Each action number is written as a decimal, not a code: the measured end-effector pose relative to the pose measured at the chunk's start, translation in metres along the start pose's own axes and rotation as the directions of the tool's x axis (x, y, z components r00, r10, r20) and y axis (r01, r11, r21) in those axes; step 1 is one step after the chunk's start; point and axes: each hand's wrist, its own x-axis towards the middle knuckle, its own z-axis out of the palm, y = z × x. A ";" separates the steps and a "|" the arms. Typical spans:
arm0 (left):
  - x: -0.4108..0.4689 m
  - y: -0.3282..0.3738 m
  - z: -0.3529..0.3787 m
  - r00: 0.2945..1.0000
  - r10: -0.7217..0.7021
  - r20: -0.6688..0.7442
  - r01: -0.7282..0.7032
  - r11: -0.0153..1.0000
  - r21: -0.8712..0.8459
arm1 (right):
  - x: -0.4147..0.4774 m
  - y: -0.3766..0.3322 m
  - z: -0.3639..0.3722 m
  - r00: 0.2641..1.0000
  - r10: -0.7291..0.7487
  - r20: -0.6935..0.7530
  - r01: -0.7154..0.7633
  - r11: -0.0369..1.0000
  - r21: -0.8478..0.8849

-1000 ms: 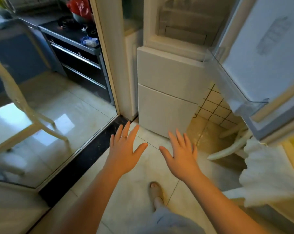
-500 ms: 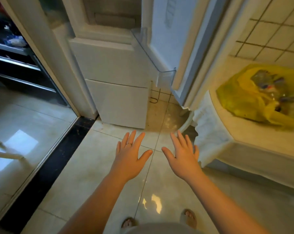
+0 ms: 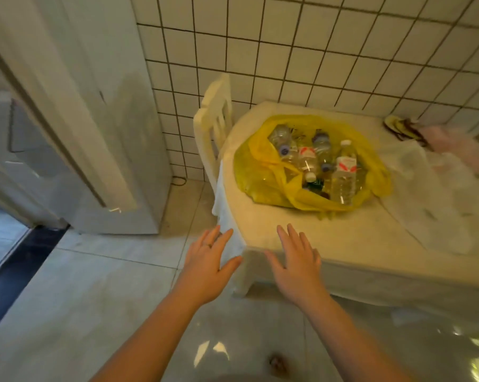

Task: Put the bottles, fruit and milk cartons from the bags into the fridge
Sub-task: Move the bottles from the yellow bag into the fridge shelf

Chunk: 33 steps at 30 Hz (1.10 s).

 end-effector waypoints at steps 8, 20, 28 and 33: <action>0.064 0.110 0.066 0.999 0.037 0.011 -0.036 0.998 -0.045 | 0.044 0.113 -0.079 0.999 0.012 -0.053 -0.012 1.000 0.004; 0.180 0.140 0.054 0.991 0.058 -0.124 -0.069 0.994 -0.087 | 0.165 0.150 -0.123 0.977 -0.054 -0.208 0.085 0.986 0.144; 0.288 0.142 0.022 0.982 0.101 -0.161 -0.103 0.995 -0.008 | 0.230 0.146 -0.125 0.964 0.164 -0.210 -0.136 0.980 0.144; 0.347 0.132 -0.001 0.972 0.215 -0.091 -0.185 0.949 0.256 | 0.258 0.148 -0.128 0.940 0.277 -0.200 -0.253 0.958 0.136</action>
